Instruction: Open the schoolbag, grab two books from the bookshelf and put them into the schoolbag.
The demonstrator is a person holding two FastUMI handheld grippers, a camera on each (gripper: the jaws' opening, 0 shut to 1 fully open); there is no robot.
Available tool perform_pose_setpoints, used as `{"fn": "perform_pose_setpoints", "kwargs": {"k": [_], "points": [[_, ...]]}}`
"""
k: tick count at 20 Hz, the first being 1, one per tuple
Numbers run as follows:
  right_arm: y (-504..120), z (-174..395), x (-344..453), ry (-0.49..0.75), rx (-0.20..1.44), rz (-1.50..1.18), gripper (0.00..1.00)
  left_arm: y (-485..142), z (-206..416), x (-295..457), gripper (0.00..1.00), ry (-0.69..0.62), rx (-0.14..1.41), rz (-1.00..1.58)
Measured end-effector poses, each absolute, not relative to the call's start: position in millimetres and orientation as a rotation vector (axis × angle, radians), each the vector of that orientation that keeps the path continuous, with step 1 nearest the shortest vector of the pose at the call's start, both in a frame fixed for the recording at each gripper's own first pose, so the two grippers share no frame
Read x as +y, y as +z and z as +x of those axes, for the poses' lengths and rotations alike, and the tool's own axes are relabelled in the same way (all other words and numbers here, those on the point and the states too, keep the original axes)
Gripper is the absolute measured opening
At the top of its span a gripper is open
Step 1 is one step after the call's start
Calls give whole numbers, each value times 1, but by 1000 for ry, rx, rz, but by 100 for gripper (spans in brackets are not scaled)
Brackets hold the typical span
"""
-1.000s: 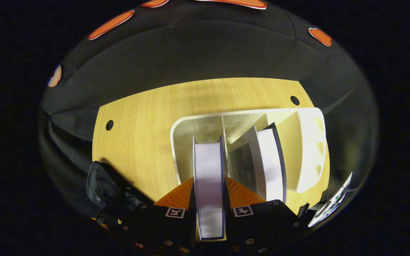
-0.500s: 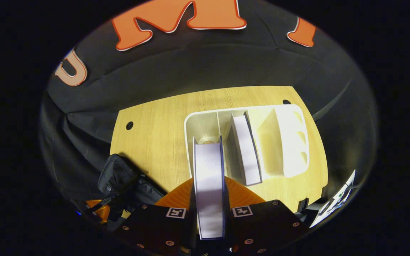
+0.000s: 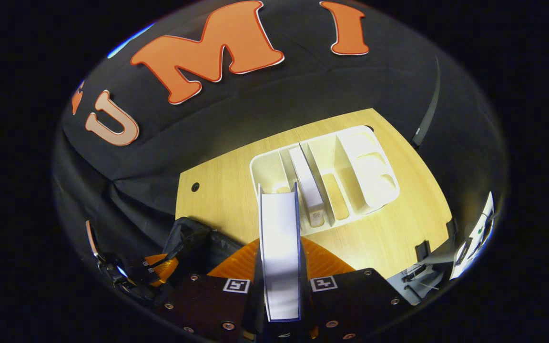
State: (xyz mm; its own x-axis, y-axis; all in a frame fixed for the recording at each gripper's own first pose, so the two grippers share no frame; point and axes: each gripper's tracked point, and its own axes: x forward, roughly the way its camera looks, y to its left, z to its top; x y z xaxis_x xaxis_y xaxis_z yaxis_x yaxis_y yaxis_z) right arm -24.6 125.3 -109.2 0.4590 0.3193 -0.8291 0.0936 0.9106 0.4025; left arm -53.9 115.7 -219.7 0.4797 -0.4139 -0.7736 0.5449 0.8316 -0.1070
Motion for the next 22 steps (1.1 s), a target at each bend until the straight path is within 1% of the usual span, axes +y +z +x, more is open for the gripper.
{"fn": "perform_pose_setpoints", "kwargs": {"k": [6,9,12,16,20,22], "points": [[-119,-64,165,252,1088,597,30,-213,-47,96,6,-631,878,164],[-148,-77,200,316,1110,689,30,-213,-50,91,6,-633,880,153],[-177,-89,231,347,1135,787,30,-211,-51,91,6,-621,875,137],[-210,-97,266,391,1131,875,30,-212,-52,87,6,-613,876,113],[-232,-85,308,431,1095,1025,30,-212,-56,88,6,-607,885,112],[-248,-84,328,435,1093,1046,30,-211,-56,88,6,-606,889,112]]}}
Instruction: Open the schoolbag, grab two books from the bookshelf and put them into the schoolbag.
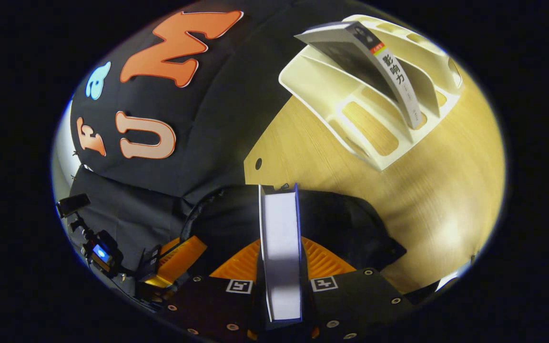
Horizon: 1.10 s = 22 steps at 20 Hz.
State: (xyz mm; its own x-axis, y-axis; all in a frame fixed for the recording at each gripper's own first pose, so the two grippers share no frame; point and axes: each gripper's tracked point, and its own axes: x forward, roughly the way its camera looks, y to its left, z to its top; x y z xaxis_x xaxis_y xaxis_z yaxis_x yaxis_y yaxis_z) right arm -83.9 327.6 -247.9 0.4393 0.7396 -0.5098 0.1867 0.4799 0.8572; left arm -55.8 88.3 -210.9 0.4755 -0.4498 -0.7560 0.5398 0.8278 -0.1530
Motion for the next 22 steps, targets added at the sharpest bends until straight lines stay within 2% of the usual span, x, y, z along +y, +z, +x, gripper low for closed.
{"fn": "perform_pose_setpoints", "kwargs": {"k": [6,9,10,11,12,13,15,17,22], "points": [[-277,-80,380,458,1100,1073,30,-209,-59,86,6,-620,898,106],[-291,-88,380,433,1168,971,38,-212,-60,82,6,-606,907,94],[-297,-94,375,431,1200,908,27,-211,-60,80,6,-600,913,87],[-301,-101,368,429,1235,839,60,-212,-63,79,6,-591,915,83],[-302,-105,361,433,1246,775,67,-212,-64,78,6,-587,914,83],[-303,-107,353,436,1256,712,79,-215,-63,78,6,-583,909,84],[-298,-106,330,434,1249,610,92,-216,-61,80,6,-580,901,97],[-301,-101,293,384,1269,502,98,-218,-62,83,6,-570,907,107],[-281,-76,211,276,1240,316,98,-223,-68,82,6,-547,929,95]]}}
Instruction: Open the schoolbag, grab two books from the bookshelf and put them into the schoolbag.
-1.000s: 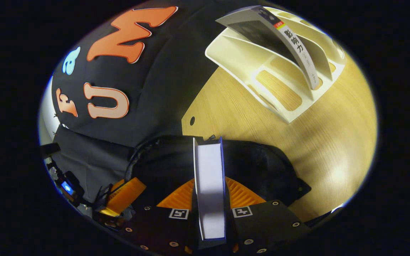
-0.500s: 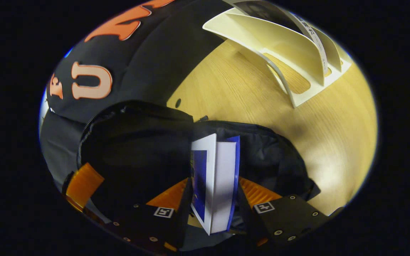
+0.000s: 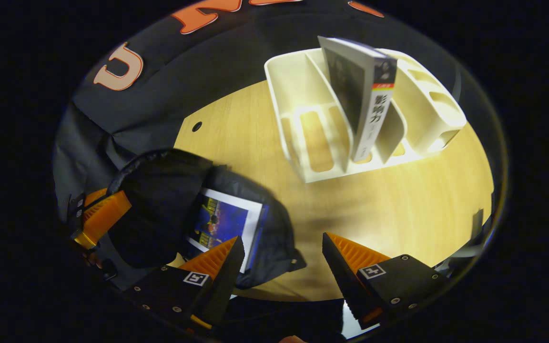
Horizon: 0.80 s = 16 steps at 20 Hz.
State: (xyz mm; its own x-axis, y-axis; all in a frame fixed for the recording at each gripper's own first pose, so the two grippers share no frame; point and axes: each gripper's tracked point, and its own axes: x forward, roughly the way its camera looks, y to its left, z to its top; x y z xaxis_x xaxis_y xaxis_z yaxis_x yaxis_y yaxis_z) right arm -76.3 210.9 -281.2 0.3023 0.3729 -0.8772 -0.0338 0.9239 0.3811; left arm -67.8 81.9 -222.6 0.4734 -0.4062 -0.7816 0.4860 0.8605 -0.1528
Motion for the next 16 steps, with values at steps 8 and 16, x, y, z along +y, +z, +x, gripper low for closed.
{"fn": "perform_pose_setpoints", "kwargs": {"k": [8,16], "points": [[-212,20,108,190,1153,150,98,-235,-71,78,6,-505,957,76],[-205,111,105,258,1167,125,98,-244,-75,79,6,-387,984,22]]}}
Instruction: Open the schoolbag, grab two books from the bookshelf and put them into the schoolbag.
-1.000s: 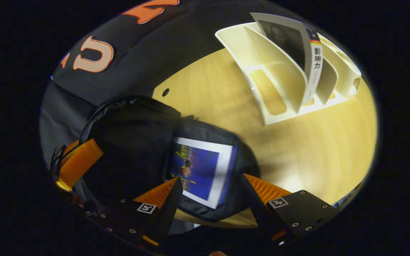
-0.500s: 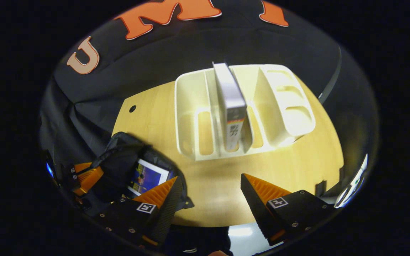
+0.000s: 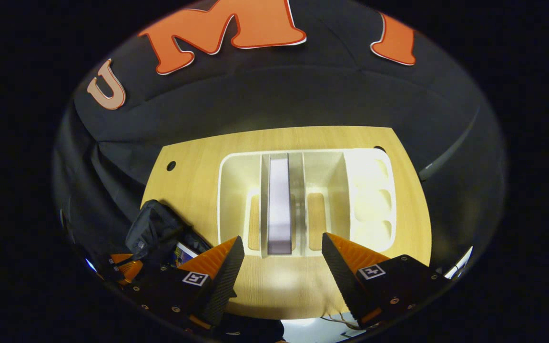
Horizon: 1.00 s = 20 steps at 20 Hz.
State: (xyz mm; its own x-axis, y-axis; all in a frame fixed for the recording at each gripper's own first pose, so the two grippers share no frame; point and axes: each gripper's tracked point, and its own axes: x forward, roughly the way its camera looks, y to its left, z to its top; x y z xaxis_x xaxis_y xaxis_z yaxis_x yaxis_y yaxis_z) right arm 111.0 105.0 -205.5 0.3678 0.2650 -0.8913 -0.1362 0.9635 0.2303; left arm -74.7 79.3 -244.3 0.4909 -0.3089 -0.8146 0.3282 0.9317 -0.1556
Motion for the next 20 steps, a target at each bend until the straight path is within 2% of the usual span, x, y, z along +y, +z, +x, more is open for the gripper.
{"fn": "perform_pose_setpoints", "kwargs": {"k": [4,6,9,10,12,14,15,16,17,19,20], "points": [[-229,140,116,287,1211,101,97,-247,-83,82,6,-330,1009,-11],[-243,146,124,294,1250,103,93,-247,-85,83,6,-306,1019,-18],[-263,151,129,299,1285,80,73,-246,-88,86,6,-274,1030,-20],[-268,152,129,294,1299,74,69,-246,-90,86,6,-268,1031,-23],[-276,151,130,268,1315,74,44,-246,-92,84,6,-261,1033,-29],[-276,151,127,253,1316,73,39,-244,-93,84,6,-252,1034,-34],[-275,149,126,240,1320,71,46,-245,-93,85,6,-246,1034,-37],[-275,147,125,234,1326,56,37,-244,-93,85,6,-242,1034,-39],[-273,145,123,237,1326,47,45,-243,-93,85,6,-240,1032,-43],[-266,137,122,234,1314,34,27,-245,-96,84,6,-250,1028,-51],[-260,132,120,227,1304,28,35,-246,-97,83,6,-261,1029,-52]]}}
